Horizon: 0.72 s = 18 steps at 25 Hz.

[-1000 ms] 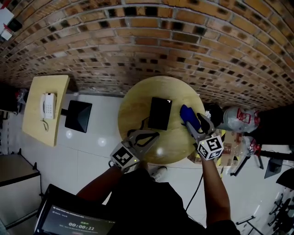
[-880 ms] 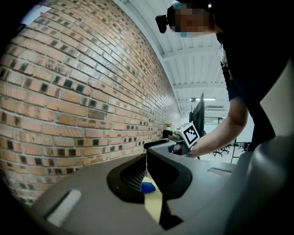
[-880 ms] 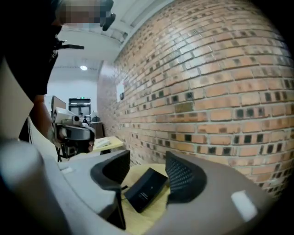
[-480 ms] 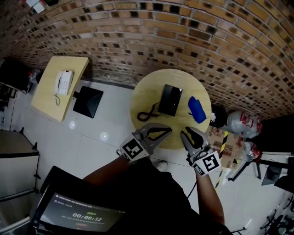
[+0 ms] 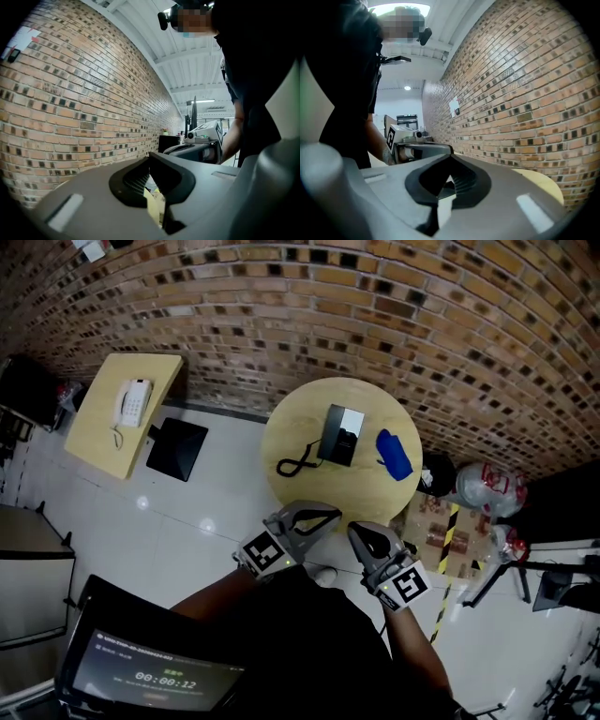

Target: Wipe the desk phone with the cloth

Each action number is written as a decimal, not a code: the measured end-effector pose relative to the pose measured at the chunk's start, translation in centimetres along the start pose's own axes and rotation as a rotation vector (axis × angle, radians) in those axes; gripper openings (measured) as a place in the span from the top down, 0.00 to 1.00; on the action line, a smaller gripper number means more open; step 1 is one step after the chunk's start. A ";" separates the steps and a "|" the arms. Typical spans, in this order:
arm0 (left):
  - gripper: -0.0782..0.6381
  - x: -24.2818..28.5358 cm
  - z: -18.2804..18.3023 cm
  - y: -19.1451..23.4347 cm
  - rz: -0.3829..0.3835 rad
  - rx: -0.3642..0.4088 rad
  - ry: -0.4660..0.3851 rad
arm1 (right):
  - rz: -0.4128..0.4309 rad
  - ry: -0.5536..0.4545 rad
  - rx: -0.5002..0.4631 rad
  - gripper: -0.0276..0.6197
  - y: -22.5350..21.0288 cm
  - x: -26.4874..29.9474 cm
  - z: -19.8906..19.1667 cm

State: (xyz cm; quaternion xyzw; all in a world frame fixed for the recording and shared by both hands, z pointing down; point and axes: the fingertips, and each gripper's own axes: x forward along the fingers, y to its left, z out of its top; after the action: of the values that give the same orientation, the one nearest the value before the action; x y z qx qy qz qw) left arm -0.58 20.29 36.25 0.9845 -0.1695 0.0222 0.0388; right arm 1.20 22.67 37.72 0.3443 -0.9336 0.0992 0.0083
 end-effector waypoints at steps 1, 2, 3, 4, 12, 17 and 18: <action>0.91 -0.2 0.1 -0.4 -0.001 -0.002 -0.001 | -0.002 -0.005 0.003 0.96 0.6 -0.1 0.2; 0.91 -0.4 0.1 -0.8 -0.001 -0.007 -0.001 | -0.004 -0.011 0.006 0.96 1.0 -0.3 0.3; 0.91 -0.6 0.1 -1.0 -0.001 -0.011 -0.001 | -0.004 -0.017 0.009 0.96 1.4 -0.4 0.5; 0.91 -0.7 0.1 -1.2 -0.002 -0.014 -0.001 | -0.003 -0.020 0.008 0.96 1.6 -0.5 0.6; 0.91 -1.4 -0.3 -2.3 -0.037 -0.042 0.015 | 0.024 -0.024 -0.002 0.96 2.0 -0.2 1.3; 0.91 -1.9 -1.0 -2.9 -0.043 -0.059 0.035 | 0.053 -0.028 -0.001 0.96 2.8 -0.1 1.4; 0.91 -1.8 -1.0 -3.0 -0.043 -0.062 0.035 | 0.055 -0.027 0.001 0.96 2.9 -0.1 1.4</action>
State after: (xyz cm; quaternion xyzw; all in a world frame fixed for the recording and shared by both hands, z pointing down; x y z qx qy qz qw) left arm -1.36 23.77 36.99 0.9857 -0.1481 0.0335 0.0728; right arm -0.52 24.67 35.85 0.3196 -0.9427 0.0951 -0.0074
